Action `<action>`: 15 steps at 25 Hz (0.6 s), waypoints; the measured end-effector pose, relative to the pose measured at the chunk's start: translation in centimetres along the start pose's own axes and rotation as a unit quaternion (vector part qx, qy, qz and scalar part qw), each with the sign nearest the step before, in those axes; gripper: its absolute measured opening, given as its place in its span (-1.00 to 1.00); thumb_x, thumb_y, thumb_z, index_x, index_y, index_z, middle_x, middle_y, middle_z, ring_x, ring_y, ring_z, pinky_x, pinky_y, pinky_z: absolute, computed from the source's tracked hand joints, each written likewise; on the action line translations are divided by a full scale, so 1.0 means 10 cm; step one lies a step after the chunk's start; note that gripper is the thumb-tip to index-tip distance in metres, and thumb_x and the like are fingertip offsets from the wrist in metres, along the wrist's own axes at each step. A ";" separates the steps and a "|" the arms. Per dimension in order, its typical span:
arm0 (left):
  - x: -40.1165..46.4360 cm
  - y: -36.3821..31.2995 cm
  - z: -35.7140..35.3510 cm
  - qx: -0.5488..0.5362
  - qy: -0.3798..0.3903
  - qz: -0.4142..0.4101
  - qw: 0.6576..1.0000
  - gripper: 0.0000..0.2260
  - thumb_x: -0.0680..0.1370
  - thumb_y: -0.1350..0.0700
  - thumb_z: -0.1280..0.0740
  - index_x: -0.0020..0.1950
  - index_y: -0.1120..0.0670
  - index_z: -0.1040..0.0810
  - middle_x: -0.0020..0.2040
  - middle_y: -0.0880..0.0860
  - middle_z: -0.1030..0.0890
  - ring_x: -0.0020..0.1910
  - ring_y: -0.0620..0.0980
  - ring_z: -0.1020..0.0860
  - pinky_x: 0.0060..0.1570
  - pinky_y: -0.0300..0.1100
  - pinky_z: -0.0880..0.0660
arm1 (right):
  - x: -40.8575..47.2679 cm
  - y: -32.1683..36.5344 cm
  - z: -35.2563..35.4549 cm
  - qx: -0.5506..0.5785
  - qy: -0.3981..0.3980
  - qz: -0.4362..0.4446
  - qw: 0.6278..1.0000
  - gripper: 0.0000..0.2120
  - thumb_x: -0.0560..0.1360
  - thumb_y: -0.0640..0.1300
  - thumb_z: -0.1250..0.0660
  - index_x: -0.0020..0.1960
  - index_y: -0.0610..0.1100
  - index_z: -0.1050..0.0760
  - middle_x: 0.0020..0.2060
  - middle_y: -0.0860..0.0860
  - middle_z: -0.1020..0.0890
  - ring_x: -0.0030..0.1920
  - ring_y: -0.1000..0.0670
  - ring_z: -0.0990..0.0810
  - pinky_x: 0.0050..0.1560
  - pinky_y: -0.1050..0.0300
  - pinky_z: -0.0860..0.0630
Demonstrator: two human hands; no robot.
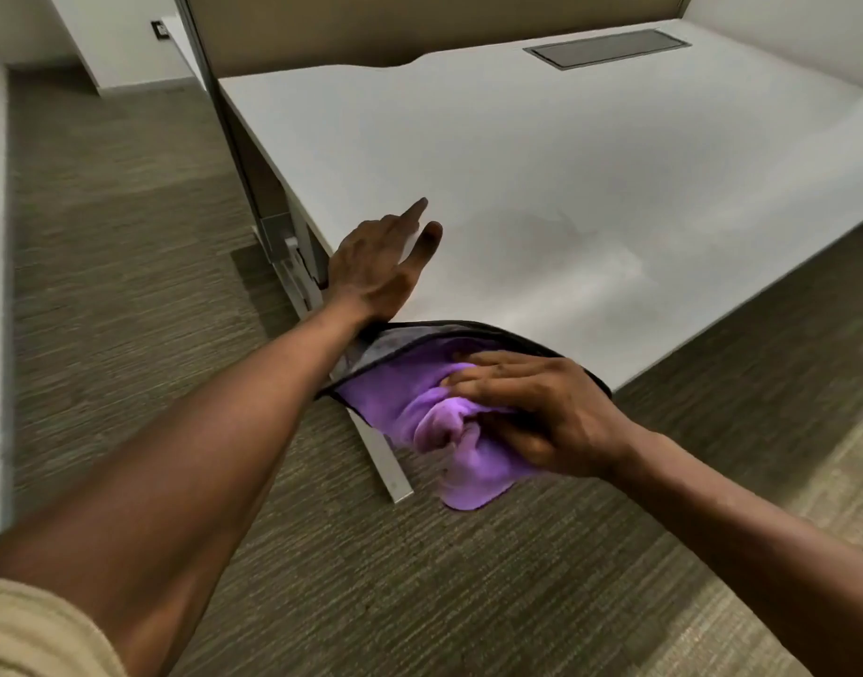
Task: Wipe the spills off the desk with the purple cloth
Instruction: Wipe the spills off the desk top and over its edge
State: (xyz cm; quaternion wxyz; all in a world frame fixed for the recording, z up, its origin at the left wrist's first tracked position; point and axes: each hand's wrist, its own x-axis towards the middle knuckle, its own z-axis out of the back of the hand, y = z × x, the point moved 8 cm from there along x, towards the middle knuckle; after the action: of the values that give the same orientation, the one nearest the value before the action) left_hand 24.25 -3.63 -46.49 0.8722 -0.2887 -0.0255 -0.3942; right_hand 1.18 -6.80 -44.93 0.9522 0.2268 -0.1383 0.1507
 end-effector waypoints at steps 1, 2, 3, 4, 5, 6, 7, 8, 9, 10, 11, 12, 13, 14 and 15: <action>0.00 0.01 0.00 -0.005 0.000 0.001 1.000 -0.30 0.53 -0.41 0.19 0.60 -0.19 -0.23 0.33 -0.06 -0.57 0.35 0.06 -0.45 0.29 -0.01 -0.34 | -0.10 -0.12 0.09 0.002 -0.033 -0.032 0.999 -0.68 0.53 -0.22 -0.41 0.28 -0.15 -0.64 0.25 -0.04 -0.69 0.31 -0.02 -0.64 0.34 -0.02 -0.55; 0.01 0.01 0.00 -0.010 0.001 0.001 1.000 -0.31 0.55 -0.41 0.18 0.60 -0.18 -0.23 0.33 -0.05 -0.57 0.35 0.07 -0.46 0.29 0.00 -0.35 | -0.19 -0.25 0.20 -0.002 -0.067 -0.063 0.996 -0.69 0.53 -0.24 -0.41 0.27 -0.17 -0.65 0.23 -0.05 -0.70 0.27 -0.04 -0.67 0.31 0.02 -0.58; 0.02 0.01 -0.01 -0.013 0.003 -0.002 1.000 -0.32 0.56 -0.40 0.17 0.61 -0.18 -0.23 0.34 -0.04 -0.57 0.36 0.08 -0.46 0.29 0.01 -0.35 | -0.30 -0.39 0.32 -0.010 -0.103 -0.093 0.990 -0.69 0.51 -0.26 -0.41 0.25 -0.17 -0.65 0.19 -0.05 -0.70 0.22 -0.05 -0.69 0.29 0.10 -0.58; 0.02 0.02 -0.01 -0.014 0.004 -0.003 1.000 -0.32 0.57 -0.40 0.16 0.61 -0.17 -0.23 0.35 -0.03 -0.57 0.36 0.09 -0.46 0.30 0.01 -0.35 | -0.41 -0.53 0.45 -0.020 -0.136 -0.128 0.982 -0.68 0.50 -0.29 -0.41 0.24 -0.17 -0.65 0.16 -0.03 -0.71 0.17 -0.06 -0.71 0.28 0.21 -0.56; 0.02 0.02 -0.02 -0.014 0.000 -0.004 1.000 -0.33 0.57 -0.40 0.17 0.61 -0.17 -0.23 0.37 -0.04 -0.56 0.37 0.09 -0.46 0.30 0.01 -0.35 | -0.52 -0.67 0.56 -0.031 -0.166 -0.167 0.971 -0.68 0.51 -0.30 -0.40 0.25 -0.15 -0.64 0.14 0.01 -0.70 0.13 -0.06 -0.72 0.25 0.32 -0.53; 0.00 0.02 -0.02 -0.011 -0.009 -0.005 1.000 -0.32 0.57 -0.40 0.18 0.61 -0.17 -0.23 0.37 -0.05 -0.56 0.36 0.08 -0.46 0.30 0.01 -0.35 | -0.62 -0.78 0.66 -0.041 -0.192 -0.207 0.958 -0.68 0.52 -0.31 -0.41 0.26 -0.13 -0.64 0.14 0.03 -0.70 0.13 -0.05 -0.72 0.24 0.39 -0.49; 0.00 0.01 -0.01 -0.008 -0.017 -0.007 1.000 -0.32 0.57 -0.41 0.19 0.60 -0.17 -0.24 0.35 -0.05 -0.57 0.35 0.08 -0.47 0.29 0.01 -0.36 | -0.71 -0.86 0.73 -0.048 -0.216 -0.245 0.944 -0.66 0.53 -0.32 -0.41 0.28 -0.13 -0.64 0.16 0.03 -0.69 0.16 -0.05 -0.71 0.26 0.41 -0.47; 0.00 0.01 -0.01 -0.005 -0.024 -0.006 1.000 -0.31 0.57 -0.41 0.19 0.60 -0.17 -0.25 0.33 -0.05 -0.58 0.34 0.09 -0.48 0.27 0.02 -0.37 | -0.78 -0.90 0.74 -0.048 -0.237 -0.282 0.928 -0.64 0.53 -0.33 -0.41 0.29 -0.13 -0.63 0.20 -0.01 -0.68 0.22 -0.05 -0.68 0.32 0.38 -0.45; 0.00 0.02 -0.01 -0.002 -0.025 -0.004 1.000 -0.31 0.57 -0.40 0.20 0.59 -0.16 -0.26 0.31 -0.03 -0.59 0.32 0.10 -0.49 0.26 0.02 -0.38 | -0.85 -0.90 0.68 -0.038 -0.259 -0.318 0.911 -0.63 0.53 -0.33 -0.41 0.31 -0.13 -0.62 0.24 -0.07 -0.67 0.31 -0.05 -0.63 0.41 0.30 -0.43; 0.01 0.02 -0.01 0.002 -0.023 -0.003 1.000 -0.32 0.58 -0.40 0.20 0.59 -0.16 -0.26 0.29 -0.03 -0.60 0.31 0.10 -0.49 0.25 0.03 -0.39 | -0.91 -0.82 0.56 -0.023 -0.279 -0.351 0.894 -0.62 0.54 -0.31 -0.40 0.33 -0.12 -0.61 0.30 -0.10 -0.65 0.39 -0.06 -0.57 0.49 0.17 -0.40; 0.00 0.02 -0.02 0.003 -0.019 -0.005 1.000 -0.32 0.58 -0.40 0.20 0.59 -0.16 -0.27 0.30 -0.02 -0.60 0.31 0.10 -0.49 0.26 0.02 -0.38 | -0.94 -0.67 0.40 -0.010 -0.295 -0.369 0.881 -0.62 0.54 -0.25 -0.40 0.35 -0.09 -0.60 0.34 -0.10 -0.62 0.45 -0.05 -0.51 0.53 0.03 -0.37; 0.00 0.02 -0.02 0.002 -0.018 -0.006 1.000 -0.33 0.59 -0.39 0.19 0.59 -0.17 -0.28 0.31 -0.03 -0.59 0.32 0.10 -0.49 0.27 0.02 -0.38 | -0.92 -0.45 0.22 -0.002 -0.300 -0.370 0.879 -0.61 0.55 -0.17 -0.38 0.37 -0.05 -0.59 0.37 -0.04 -0.61 0.48 -0.03 -0.46 0.54 -0.05 -0.35; 0.00 0.02 -0.02 -0.001 -0.019 -0.008 1.000 -0.34 0.59 -0.39 0.18 0.58 -0.17 -0.29 0.32 -0.04 -0.59 0.33 0.09 -0.48 0.29 0.02 -0.38 | -0.86 -0.21 0.06 0.001 -0.292 -0.357 0.887 -0.60 0.55 -0.08 -0.36 0.38 0.00 -0.58 0.38 0.05 -0.60 0.51 0.01 -0.42 0.54 -0.07 -0.33; 0.00 0.01 -0.02 -0.003 -0.019 -0.011 1.000 -0.34 0.59 -0.38 0.17 0.58 -0.17 -0.29 0.34 -0.04 -0.58 0.34 0.08 -0.48 0.33 0.02 -0.38 | -0.78 0.01 -0.08 0.004 -0.278 -0.341 0.898 -0.59 0.55 0.00 -0.34 0.39 0.07 -0.57 0.38 0.16 -0.59 0.53 0.06 -0.38 0.54 -0.05 -0.32; -0.01 0.02 -0.03 -0.005 -0.015 -0.014 1.000 -0.34 0.59 -0.38 0.17 0.59 -0.16 -0.28 0.36 -0.03 -0.57 0.35 0.08 -0.47 0.36 0.04 -0.38 | -0.70 0.17 -0.19 0.004 -0.260 -0.328 0.908 -0.59 0.54 0.06 -0.33 0.38 0.15 -0.55 0.38 0.26 -0.56 0.54 0.09 -0.35 0.54 -0.03 -0.29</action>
State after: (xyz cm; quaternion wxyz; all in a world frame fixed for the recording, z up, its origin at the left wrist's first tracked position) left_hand 24.29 -3.57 -46.86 0.8647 -0.2984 -0.0408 -0.4019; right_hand -5.41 -6.03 -48.20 0.8774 0.2946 -0.2982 -0.2334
